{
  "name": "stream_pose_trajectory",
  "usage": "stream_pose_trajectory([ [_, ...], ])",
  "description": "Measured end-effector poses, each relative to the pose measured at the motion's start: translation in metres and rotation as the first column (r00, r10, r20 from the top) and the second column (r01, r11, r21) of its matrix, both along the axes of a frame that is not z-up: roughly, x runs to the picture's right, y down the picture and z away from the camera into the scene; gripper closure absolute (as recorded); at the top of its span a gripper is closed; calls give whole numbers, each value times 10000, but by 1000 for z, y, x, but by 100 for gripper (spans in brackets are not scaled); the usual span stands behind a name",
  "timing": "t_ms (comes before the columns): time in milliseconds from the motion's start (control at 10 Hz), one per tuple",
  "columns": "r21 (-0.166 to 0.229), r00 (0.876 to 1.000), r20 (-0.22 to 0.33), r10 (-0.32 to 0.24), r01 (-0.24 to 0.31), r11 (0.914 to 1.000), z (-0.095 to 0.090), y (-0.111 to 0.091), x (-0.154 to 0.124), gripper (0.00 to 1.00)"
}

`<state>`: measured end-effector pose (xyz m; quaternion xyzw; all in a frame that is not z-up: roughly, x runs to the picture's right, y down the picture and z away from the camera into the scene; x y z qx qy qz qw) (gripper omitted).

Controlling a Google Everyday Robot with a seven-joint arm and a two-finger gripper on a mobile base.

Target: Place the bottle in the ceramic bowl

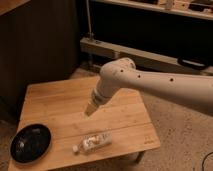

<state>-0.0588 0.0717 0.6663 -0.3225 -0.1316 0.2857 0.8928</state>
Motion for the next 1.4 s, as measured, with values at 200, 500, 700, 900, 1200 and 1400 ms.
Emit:
stream_pose_trajectory([
  [200,21,10000,55,-30,30,10000,0,0,-2,35],
  [500,1097,9823,1287,-1360,1222,9864,-5,0,-6,35],
  [700,2217,9329,2598,-2496,1940,9556,-12,3,-2,35],
  [900,2946,8808,3793,-2833,1753,9394,-18,5,9,35],
  [1200,3622,8318,4606,-3098,1425,9211,-24,4,17,35],
  [1400,3488,8361,4447,-3212,1687,9219,-27,2,8,35],
])
